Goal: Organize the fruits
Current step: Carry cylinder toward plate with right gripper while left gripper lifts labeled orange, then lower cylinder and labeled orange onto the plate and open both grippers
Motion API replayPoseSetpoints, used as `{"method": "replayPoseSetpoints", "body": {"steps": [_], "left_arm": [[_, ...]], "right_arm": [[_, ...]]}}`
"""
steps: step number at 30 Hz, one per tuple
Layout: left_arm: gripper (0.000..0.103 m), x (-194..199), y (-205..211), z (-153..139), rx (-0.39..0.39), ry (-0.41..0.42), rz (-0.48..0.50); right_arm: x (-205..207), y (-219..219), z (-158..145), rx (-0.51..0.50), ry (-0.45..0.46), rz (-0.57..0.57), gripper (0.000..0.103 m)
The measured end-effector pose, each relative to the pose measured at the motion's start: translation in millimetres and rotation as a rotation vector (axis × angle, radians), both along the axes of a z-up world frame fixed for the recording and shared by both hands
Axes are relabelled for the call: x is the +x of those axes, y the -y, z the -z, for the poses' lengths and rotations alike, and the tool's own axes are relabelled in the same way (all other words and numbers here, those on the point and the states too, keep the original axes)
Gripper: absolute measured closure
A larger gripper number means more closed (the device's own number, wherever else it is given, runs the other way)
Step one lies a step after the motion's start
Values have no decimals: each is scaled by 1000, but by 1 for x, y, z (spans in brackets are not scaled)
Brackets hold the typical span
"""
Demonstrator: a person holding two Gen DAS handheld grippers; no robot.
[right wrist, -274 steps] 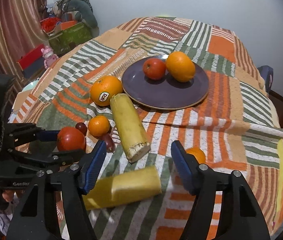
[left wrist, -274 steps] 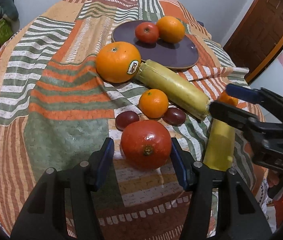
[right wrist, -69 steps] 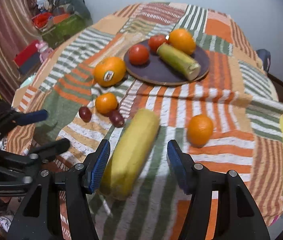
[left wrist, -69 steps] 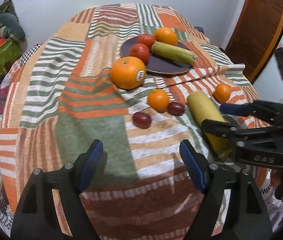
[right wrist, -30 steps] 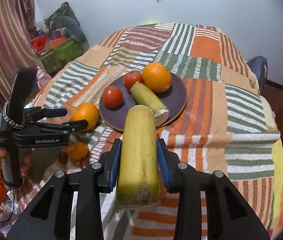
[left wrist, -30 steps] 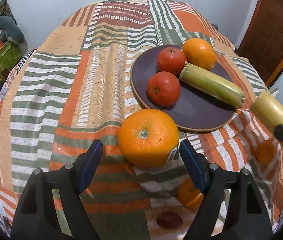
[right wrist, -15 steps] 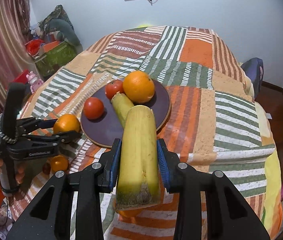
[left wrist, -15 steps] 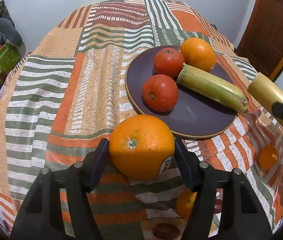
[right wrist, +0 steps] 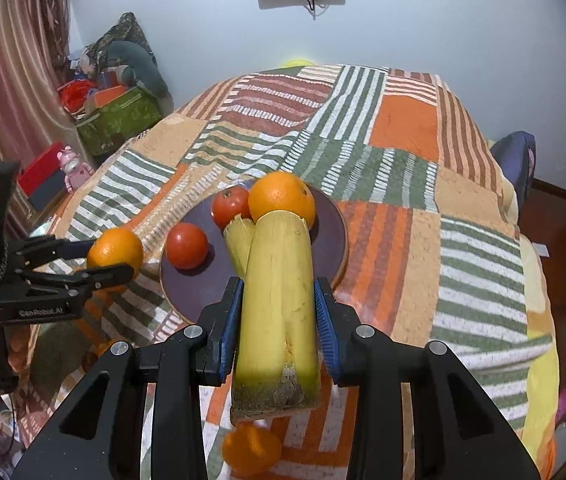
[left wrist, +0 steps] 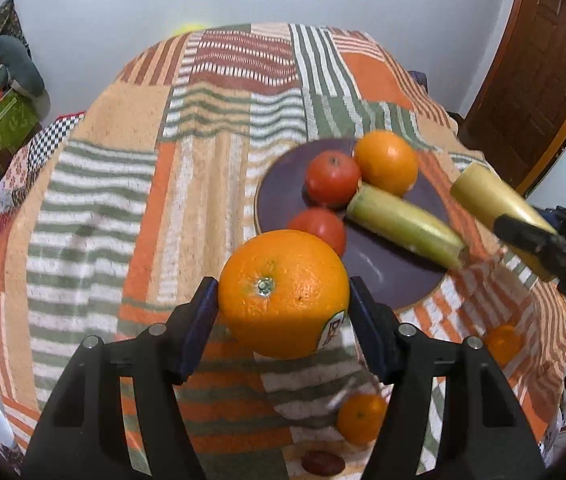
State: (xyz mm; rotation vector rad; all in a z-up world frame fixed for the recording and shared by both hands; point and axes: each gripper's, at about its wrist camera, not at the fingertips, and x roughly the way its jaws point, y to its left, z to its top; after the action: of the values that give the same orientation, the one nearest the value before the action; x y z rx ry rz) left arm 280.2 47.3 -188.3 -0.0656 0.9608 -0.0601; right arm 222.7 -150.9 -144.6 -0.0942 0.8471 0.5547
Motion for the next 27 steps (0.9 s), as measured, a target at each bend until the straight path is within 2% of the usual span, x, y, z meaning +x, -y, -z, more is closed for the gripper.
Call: {"method": "replayPoseSetpoints", "body": {"steps": [6, 13, 20, 27], "left_arm": [[39, 29, 2, -8, 23, 19, 6], [39, 66, 3, 3, 22, -11, -5], [39, 89, 5, 9, 52, -4, -19], [38, 99, 13, 14, 70, -15, 0]], "right_arm": [[13, -14, 0, -16, 12, -53, 71], [29, -34, 7, -44, 18, -131, 71], [39, -47, 15, -79, 36, -194, 71], [53, -46, 18, -99, 22, -172, 71]]}}
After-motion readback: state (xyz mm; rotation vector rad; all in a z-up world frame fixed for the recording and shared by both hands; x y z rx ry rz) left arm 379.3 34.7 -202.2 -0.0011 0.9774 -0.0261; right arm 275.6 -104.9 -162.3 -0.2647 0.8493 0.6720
